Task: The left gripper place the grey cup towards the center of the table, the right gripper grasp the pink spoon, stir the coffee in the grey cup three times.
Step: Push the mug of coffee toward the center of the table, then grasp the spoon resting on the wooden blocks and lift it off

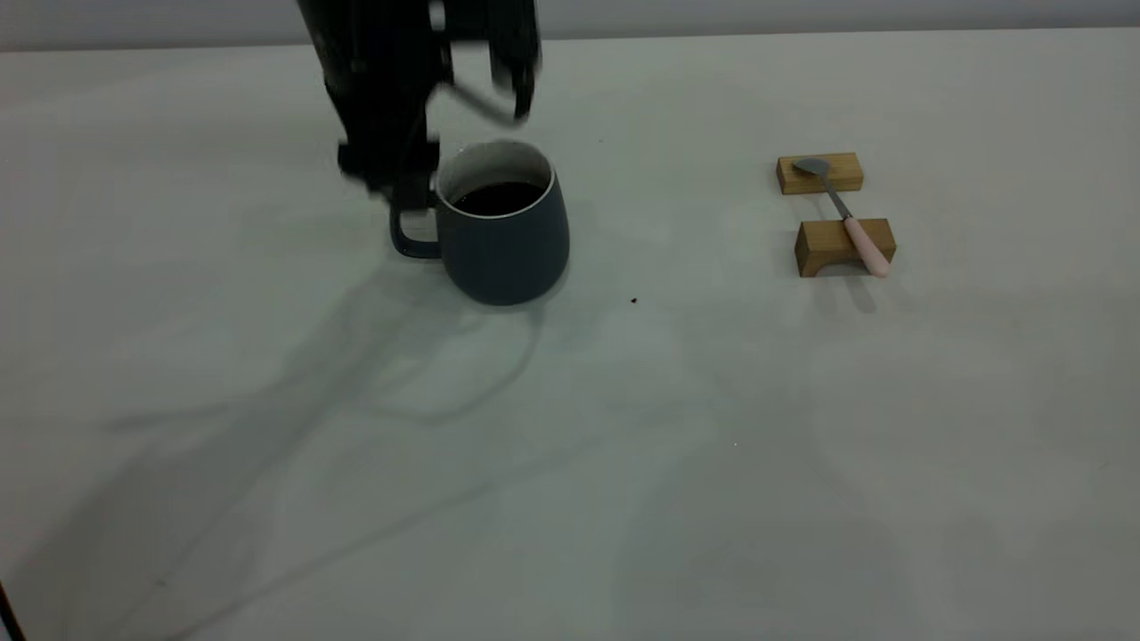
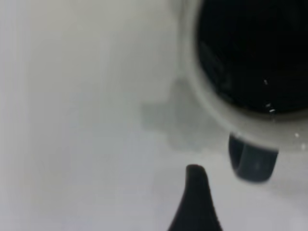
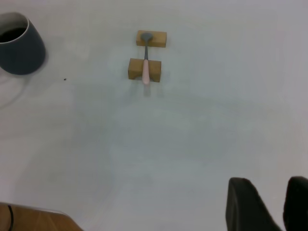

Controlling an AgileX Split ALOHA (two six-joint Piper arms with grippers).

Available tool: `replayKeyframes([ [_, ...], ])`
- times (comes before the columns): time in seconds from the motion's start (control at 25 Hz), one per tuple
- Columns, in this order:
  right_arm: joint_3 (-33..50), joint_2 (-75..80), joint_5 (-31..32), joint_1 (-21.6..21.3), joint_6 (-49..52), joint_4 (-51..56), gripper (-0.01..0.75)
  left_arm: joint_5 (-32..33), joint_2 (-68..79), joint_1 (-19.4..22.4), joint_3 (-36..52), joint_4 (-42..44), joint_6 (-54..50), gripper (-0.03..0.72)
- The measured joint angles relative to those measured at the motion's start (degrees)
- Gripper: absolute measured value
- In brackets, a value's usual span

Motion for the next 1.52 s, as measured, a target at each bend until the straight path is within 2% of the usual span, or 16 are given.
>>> replayKeyframes([
  [0.16, 0.0, 0.0, 0.0, 0.0, 0.0, 0.0, 0.237, 2.2, -8.4, 0.0, 0.0, -0.2, -12.4, 0.597],
  [0.32, 0.0, 0.0, 0.0, 0.0, 0.0, 0.0, 0.237, 8.3, -17.1, 0.0, 0.0, -0.2, -28.7, 0.499],
  [0.44, 0.0, 0.0, 0.0, 0.0, 0.0, 0.0, 0.237, 16.4, -23.1, 0.0, 0.0, -0.1, -36.7, 0.435],
  [0.72, 0.0, 0.0, 0.0, 0.0, 0.0, 0.0, 0.237, 36.2, -31.7, 0.0, 0.2, 0.7, -42.6, 0.345],
  [0.96, 0.0, 0.0, 0.0, 0.0, 0.0, 0.0, 0.237, 36.2, -41.2, 0.0, 5.3, 0.7, -48.7, 0.309],
  [1.28, 0.0, 0.0, 0.0, 0.0, 0.0, 0.0, 0.237, 36.2, -73.8, 0.8, 28.5, -0.5, -51.5, 0.298],
  [1.52, 0.0, 0.0, 0.0, 0.0, 0.0, 0.0, 0.237, 36.2, -98.4, 13.3, 42.1, -3.3, -52.3, 0.298],
])
